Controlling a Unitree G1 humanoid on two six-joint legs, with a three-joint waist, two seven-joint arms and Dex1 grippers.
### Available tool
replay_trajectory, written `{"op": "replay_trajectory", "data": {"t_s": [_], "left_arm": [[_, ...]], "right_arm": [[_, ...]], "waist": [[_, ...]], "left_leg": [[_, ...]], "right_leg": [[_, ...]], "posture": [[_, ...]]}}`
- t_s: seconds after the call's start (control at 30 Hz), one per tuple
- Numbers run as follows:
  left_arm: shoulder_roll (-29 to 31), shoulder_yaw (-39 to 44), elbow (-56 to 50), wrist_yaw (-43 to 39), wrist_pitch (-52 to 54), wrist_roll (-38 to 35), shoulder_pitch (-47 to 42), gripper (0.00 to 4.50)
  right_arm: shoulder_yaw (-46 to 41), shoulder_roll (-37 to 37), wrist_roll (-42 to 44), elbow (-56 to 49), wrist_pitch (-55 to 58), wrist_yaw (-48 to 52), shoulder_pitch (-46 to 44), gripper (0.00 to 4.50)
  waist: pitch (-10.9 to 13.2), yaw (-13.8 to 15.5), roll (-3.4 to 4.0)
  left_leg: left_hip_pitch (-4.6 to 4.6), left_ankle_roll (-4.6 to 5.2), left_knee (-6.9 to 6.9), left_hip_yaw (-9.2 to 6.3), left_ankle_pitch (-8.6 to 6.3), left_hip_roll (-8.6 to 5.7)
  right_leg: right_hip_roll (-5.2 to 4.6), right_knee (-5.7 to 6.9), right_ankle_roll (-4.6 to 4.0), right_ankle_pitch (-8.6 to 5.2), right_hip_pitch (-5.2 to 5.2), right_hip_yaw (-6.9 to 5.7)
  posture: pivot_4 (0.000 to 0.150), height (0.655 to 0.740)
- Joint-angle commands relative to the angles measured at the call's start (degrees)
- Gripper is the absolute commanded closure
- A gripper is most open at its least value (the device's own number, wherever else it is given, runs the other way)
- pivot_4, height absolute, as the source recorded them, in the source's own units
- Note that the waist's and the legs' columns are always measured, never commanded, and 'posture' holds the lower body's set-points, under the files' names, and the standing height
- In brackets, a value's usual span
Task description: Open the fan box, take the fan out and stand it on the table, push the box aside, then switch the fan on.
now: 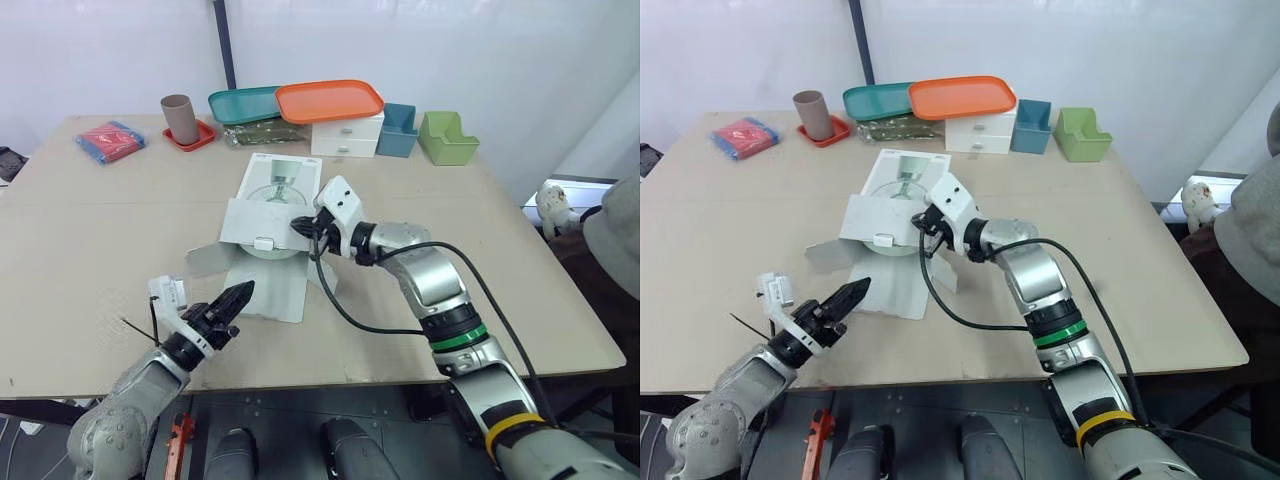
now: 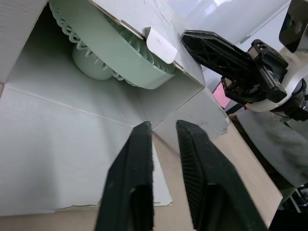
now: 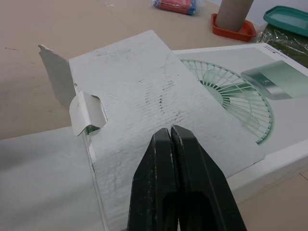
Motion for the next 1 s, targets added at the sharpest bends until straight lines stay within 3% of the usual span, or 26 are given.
{"op": "replay_trajectory", "data": {"t_s": [0.03,0.43,1.0], "left_arm": [[0.68,-0.49,0.71,0.39,-1.30,0.10,-0.62,1.68],[-0.12,0.85,1.57,2.18,-0.82,-6.59,-0.96,1.68],[-0.36,0.47,1.89,5.87,-1.31,-9.28,-2.87,1.68]], "right_arm": [[-0.90,-0.36,0.93,-3.58,0.35,-0.10,-0.59,4.50],[-2.11,-0.68,2.16,-7.19,1.18,-0.71,0.25,4.50],[-7.70,-0.33,9.16,-28.60,13.80,-8.11,12.81,4.50]], "waist": [[0.00,0.00,0.00],[0.00,0.01,0.00],[0.00,0.02,0.00]], "left_leg": [[0.00,0.00,0.00,0.00,0.00,0.00],[-0.03,-0.02,-0.05,-0.01,-0.01,0.00],[-0.21,-0.04,-0.09,-0.06,-0.03,-0.02]], "right_leg": [[0.00,0.00,0.00,0.00,0.00,0.00],[0.00,-0.01,0.01,-0.04,-0.04,0.00],[-0.01,-0.21,0.05,-0.04,-0.12,0.00]], "posture": [[0.150,0.7400],[0.150,0.7400],[0.150,0.7400]]}}
